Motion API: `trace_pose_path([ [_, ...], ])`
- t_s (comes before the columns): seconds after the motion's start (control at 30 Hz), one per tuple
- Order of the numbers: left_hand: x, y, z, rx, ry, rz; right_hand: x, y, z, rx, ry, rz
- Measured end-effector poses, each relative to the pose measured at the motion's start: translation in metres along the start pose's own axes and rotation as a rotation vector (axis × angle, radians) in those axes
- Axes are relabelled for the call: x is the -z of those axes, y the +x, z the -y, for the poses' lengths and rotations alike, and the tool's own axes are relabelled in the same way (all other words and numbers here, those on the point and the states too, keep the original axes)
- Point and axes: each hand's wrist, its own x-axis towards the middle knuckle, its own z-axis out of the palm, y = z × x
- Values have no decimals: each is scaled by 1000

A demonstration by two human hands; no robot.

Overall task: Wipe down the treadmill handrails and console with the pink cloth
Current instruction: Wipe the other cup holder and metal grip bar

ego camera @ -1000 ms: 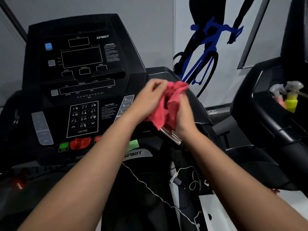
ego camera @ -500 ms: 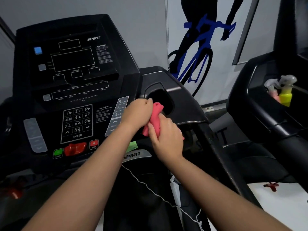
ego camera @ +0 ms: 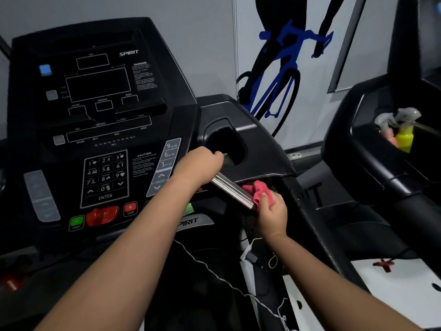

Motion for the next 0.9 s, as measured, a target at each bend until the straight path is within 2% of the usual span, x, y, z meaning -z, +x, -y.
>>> trace_pose_path([
  [0.13, -1, -1, -1, 5, -7, -29, -15, -10, 18, -222, 97, -134],
  [0.23, -2, 1, -1, 3, 17, -45, -25, -24, 35, -471, 212, -249],
  [0.5, -5, 5, 1, 19, 53, -50, -20, 4, 32, -794, 335, -356],
  [0.6, -6, 4, -1, 24, 24, -55, -18, 3, 31, -779, 358, -405],
  [0.7, -8, 3, 0, 34, -8, -65, -23, -5, 40, -726, 305, -369],
  [0.8, -10, 4, 0, 22, 2, -90, -29, -21, 54, -495, 184, -222],
  [0.9, -11, 6, 0, 2, 34, -108, -27, -30, 79, -339, 15, -49],
])
